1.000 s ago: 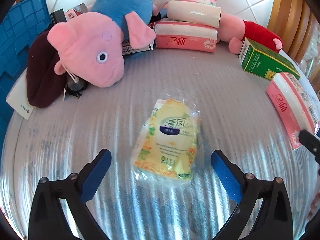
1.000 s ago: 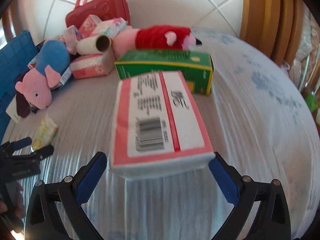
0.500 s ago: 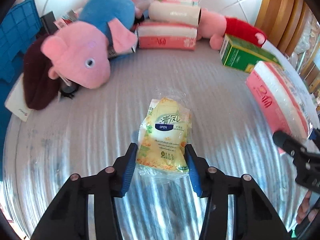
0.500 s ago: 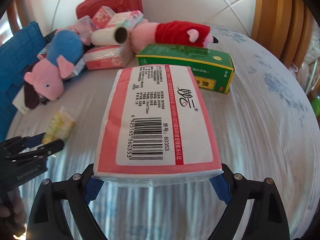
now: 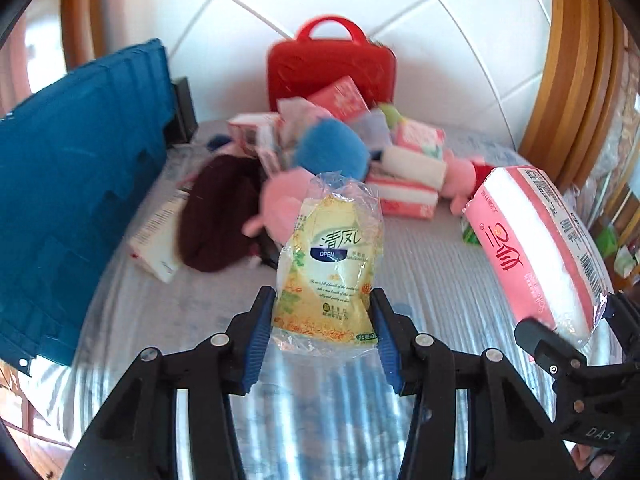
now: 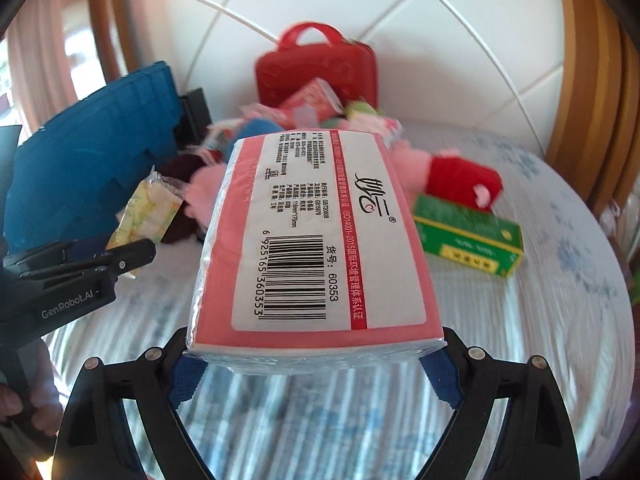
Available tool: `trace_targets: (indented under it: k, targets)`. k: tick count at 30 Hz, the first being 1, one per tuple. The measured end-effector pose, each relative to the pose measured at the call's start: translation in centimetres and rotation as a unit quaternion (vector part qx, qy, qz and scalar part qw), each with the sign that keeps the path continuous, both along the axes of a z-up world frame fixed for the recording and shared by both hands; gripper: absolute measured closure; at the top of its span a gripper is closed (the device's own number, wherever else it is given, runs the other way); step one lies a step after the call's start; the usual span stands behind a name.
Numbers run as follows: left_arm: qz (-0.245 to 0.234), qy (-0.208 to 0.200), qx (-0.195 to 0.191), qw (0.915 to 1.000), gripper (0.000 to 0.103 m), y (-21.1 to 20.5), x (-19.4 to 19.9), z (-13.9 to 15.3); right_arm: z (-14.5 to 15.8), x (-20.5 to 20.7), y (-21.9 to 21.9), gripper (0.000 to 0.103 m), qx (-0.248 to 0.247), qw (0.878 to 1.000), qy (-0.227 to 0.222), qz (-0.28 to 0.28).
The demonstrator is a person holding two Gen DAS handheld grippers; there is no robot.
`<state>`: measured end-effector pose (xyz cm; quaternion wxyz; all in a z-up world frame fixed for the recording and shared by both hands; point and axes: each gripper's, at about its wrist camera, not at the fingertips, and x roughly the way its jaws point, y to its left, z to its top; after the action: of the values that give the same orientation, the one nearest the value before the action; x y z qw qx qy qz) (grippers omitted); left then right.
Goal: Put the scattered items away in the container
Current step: 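Lift both tissue packs and carry them toward the blue crate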
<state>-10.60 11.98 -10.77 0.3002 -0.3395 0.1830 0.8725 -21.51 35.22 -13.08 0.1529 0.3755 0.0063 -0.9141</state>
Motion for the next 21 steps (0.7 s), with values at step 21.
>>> trace_targets:
  k: [21]
  targets:
    - [-0.062, 0.079, 0.097, 0.9902, 0.056, -22.6, -6.2, 13.6, 12.2, 8.5, -25.0, 0.012, 0.045, 0.992, 0.106, -0.044]
